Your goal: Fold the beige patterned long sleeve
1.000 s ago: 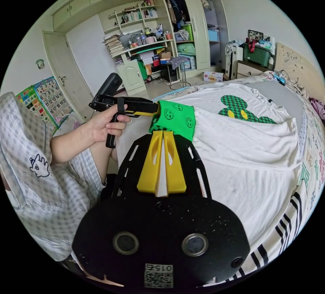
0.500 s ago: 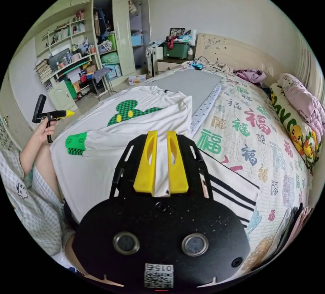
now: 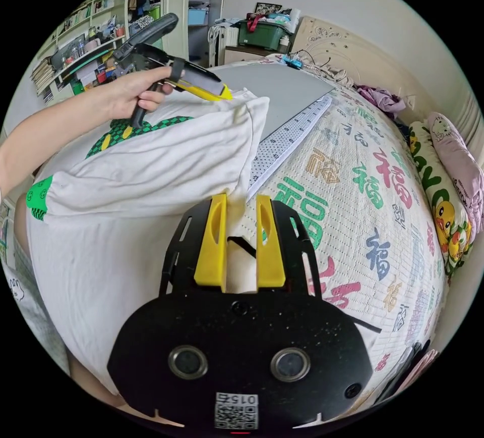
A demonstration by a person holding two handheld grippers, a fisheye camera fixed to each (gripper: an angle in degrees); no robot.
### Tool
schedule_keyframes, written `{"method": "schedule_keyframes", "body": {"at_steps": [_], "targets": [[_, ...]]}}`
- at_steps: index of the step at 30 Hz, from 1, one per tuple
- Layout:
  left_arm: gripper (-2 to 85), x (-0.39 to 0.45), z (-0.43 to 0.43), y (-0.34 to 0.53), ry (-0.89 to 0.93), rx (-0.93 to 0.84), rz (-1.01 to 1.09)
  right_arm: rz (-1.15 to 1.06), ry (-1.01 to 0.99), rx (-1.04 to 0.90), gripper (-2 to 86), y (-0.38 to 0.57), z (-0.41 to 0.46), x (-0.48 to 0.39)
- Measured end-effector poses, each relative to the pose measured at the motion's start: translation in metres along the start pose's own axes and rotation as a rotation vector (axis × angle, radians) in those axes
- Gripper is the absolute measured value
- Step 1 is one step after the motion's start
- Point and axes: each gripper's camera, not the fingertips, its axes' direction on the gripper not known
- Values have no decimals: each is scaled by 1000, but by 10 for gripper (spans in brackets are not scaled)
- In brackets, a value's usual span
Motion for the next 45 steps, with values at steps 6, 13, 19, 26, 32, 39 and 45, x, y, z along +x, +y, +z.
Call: {"method": "schedule_keyframes", "body": {"at_steps": [6, 13, 19, 26, 32, 39, 45], "targets": [[27, 28, 33, -25, 19, 29, 47, 83, -48, 8, 31, -16, 0, 27], [17, 60, 60, -36, -93, 3, 114, 150, -66, -52, 18, -30, 7, 54], [70, 44, 24, -19, -74, 4, 60, 176, -132, -45, 35, -26, 2, 75], [70, 11, -166, 131, 69, 92, 136, 288, -38, 30, 47, 7, -56, 94], [64, -24, -270, 322, 15, 69, 97, 165, -167, 127, 48, 31, -160, -15], [80, -35, -290, 413, 47, 95, 152, -106, -387, 89, 69, 30, -175, -204], [85, -19, -299, 401, 20, 11, 301, -230, -300, -40, 86, 63, -129, -248]]}}
